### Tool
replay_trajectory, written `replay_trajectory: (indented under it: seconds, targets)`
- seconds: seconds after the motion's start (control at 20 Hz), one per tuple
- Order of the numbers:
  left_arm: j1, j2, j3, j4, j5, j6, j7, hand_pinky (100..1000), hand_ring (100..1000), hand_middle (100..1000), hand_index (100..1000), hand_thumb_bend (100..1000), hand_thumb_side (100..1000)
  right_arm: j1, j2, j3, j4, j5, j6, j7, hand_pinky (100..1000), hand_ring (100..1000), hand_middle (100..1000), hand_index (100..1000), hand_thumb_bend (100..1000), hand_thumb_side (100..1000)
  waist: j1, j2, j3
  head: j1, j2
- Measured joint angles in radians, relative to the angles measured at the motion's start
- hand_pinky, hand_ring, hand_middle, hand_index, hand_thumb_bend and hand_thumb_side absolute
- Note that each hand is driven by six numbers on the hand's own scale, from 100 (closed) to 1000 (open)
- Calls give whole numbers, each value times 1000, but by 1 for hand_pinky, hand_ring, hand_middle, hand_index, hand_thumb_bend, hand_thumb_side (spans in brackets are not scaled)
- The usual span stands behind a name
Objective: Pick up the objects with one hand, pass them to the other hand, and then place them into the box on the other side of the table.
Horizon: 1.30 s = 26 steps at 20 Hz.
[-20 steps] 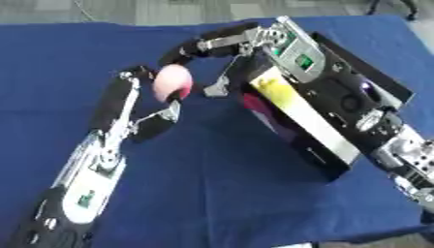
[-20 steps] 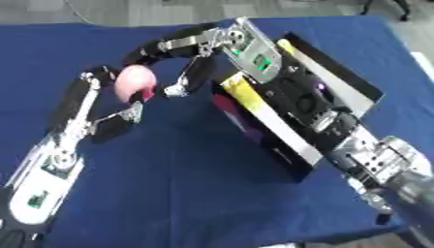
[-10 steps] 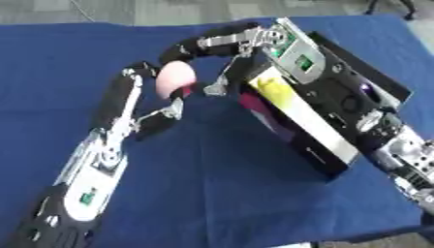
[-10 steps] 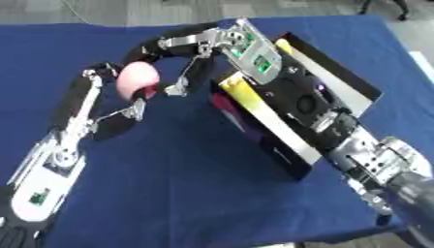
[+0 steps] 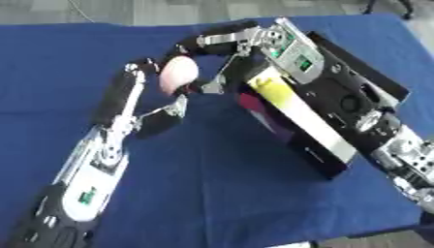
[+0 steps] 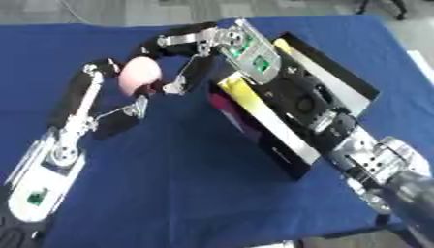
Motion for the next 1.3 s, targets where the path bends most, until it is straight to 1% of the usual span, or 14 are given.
replay_trajectory:
  seconds: [0.15, 0.3, 0.55, 0.65, 0.7, 0.75, 0.8, 0.9, 1.05, 1.3]
  targets:
    - [0, 0, -1, -1, 0, -2, -2, 805, 773, 651, 634, 100, 367, 4, 0, 0, -1, -14, 7, 1, 985, 1000, 824, 770, 100, 126, 0, 0, -1, -1, 0]
    - [0, -1, -6, -3, 0, -3, -3, 803, 772, 649, 636, 100, 372, 7, 0, 0, -1, -31, 18, 7, 981, 1000, 793, 749, 100, 141, 0, 0, -3, -1, 0]
    - [0, -3, -6, -3, 0, 1, 9, 795, 763, 638, 652, 100, 268, 8, -1, 0, -2, -48, 37, 10, 974, 1000, 780, 736, 100, 147, 0, 0, -6, -3, 0]
    - [1, -4, -7, -3, -2, 8, 17, 793, 760, 635, 661, 100, 263, 10, -2, -1, -3, -52, 44, 6, 973, 1000, 779, 736, 100, 146, 0, 0, -8, -4, 0]
    - [1, -4, -7, -3, -3, 11, 22, 792, 758, 632, 690, 180, 291, 11, -2, -1, -3, -54, 46, 4, 972, 1000, 779, 734, 100, 144, 0, 0, -9, -4, 0]
    - [1, -4, -7, -3, -4, 16, 28, 793, 758, 630, 730, 328, 343, 13, -4, -1, -3, -56, 48, 2, 971, 1000, 778, 733, 100, 143, 0, 0, -11, -4, 0]
    - [2, -4, -7, -2, -8, 23, 36, 795, 762, 635, 776, 445, 398, 15, -6, -2, -4, -59, 50, -1, 971, 1000, 778, 733, 100, 141, 0, 0, -13, -5, 0]
    - [5, -4, -7, 1, -21, 41, 59, 799, 771, 644, 809, 562, 445, 16, -9, -8, -7, -65, 55, -10, 970, 1000, 777, 731, 100, 138, 0, 0, -14, -6, 0]
    - [10, -4, -7, 1, -42, 80, 107, 802, 780, 654, 817, 630, 476, 16, -11, -13, -10, -78, 62, -24, 967, 1000, 777, 730, 100, 138, 0, 0, -14, -9, 0]
    - [21, 2, -7, 1, -46, 142, 172, 807, 794, 665, 829, 703, 582, 17, -11, -15, -15, -84, 70, -42, 966, 1000, 777, 730, 100, 136, 0, 0, -18, -12, 0]
